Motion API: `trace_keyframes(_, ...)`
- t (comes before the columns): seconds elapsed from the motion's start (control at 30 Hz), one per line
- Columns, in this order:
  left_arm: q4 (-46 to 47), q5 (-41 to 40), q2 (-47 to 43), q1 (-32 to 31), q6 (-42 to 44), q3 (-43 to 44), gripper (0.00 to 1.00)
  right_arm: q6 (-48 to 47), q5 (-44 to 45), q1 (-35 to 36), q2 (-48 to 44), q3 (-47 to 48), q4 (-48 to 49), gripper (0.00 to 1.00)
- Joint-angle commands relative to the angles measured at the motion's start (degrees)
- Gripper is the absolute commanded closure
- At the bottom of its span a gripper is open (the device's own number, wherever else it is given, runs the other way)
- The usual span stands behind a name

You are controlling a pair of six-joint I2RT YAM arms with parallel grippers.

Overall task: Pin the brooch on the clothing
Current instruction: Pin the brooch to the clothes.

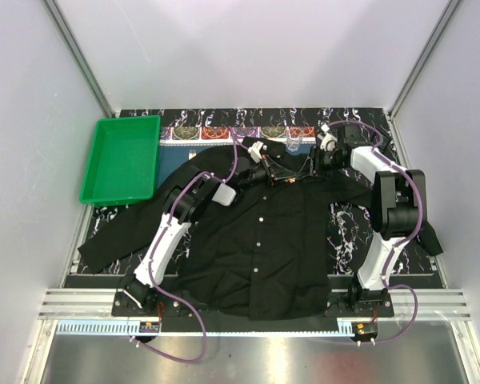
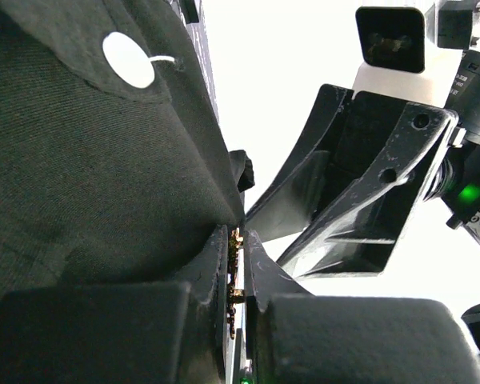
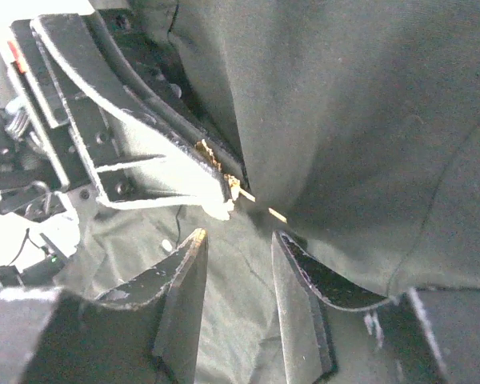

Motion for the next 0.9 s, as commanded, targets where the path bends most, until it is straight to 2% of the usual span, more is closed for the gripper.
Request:
trace_keyframes(0.0, 7.6, 0.0, 1.2, -0.7, -2.7, -0.4, 1.0, -2.5, -4.9, -3.4, -6.0, 3.4, -5.4, 0.56)
trace_keyframes(0.07, 7.5, 0.1, 1.4, -0.7, -2.7, -0.5, 1.0, -2.9, -7.0, -6.4, -7.4, 3.9, -6.9, 0.55)
trace_keyframes(0.17, 7.6, 0.0, 1.3, -0.8, -2.7, -0.6, 1.0, -4.4, -6.5, -7.0, -7.5, 5.0, -9.3, 0.52)
trace_keyframes(0.33, 7.9, -0.2, 0.9, -0.9, -2.6, -0.6, 1.0, -4.2, -3.1, -7.0, -5.5, 6.7, -9.9, 0.69)
trace_keyframes(0.37, 8.0, -0.3, 0.9, -0.9, -2.7, -0.6, 1.0, -3.6, -3.0, -7.0, -4.4, 7.1, -9.5, 0.7)
trace_keyframes(0.53, 7.7, -0.1, 0.8, -0.9, -2.3, -1.0, 1.0, -0.6, -7.4, -7.0, -1.0, 8.1, -8.5, 0.6)
trace_keyframes(0.87, 8.1, -0.1, 1.4, -1.4, -2.9, -0.3, 1.0, 3.6, -10.1, -7.0, 4.9, 8.8, -7.2, 0.59)
